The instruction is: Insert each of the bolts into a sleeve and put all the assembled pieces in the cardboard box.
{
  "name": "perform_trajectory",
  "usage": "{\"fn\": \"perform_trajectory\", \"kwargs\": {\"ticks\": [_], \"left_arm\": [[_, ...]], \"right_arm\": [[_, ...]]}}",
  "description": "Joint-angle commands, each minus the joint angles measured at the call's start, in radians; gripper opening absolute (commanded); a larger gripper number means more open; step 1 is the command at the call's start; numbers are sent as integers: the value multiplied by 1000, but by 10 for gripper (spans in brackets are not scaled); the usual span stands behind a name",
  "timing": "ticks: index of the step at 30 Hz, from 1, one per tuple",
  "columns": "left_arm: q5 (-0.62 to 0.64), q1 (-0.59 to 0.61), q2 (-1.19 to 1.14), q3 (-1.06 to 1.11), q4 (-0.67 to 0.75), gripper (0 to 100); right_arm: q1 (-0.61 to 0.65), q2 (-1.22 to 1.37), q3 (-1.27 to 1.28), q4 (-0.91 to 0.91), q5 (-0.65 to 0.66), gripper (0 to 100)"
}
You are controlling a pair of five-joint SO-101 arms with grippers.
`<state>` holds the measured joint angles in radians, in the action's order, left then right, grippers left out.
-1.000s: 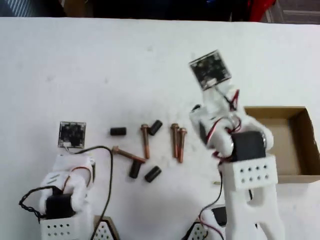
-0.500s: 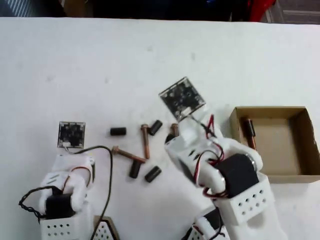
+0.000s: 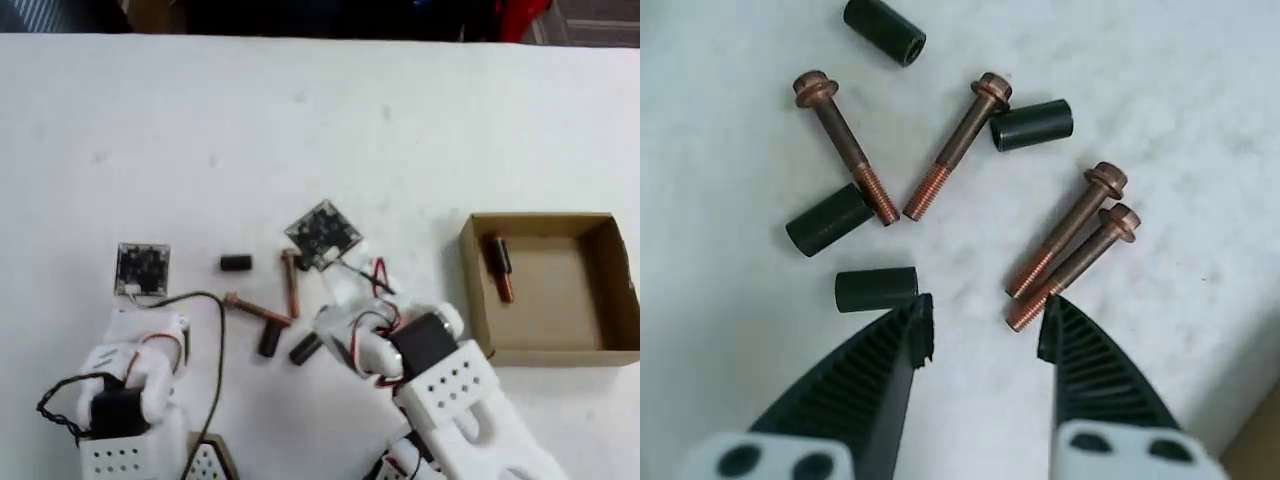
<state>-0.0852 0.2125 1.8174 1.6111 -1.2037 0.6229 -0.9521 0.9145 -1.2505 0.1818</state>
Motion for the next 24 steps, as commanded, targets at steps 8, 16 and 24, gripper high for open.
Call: {"fn": "perform_trajectory", "kwargs": {"ticks": [8, 16, 24], "left_arm": [[3, 12, 5, -61, -15, 21], [3, 12, 5, -61, -15, 21], [3, 12, 5, -38, -8, 21]], "right_arm": [[10, -21, 71, 31, 173, 159], [-10, -12, 71, 142, 157, 159], [-13, -10, 17, 208, -115, 159]]}}
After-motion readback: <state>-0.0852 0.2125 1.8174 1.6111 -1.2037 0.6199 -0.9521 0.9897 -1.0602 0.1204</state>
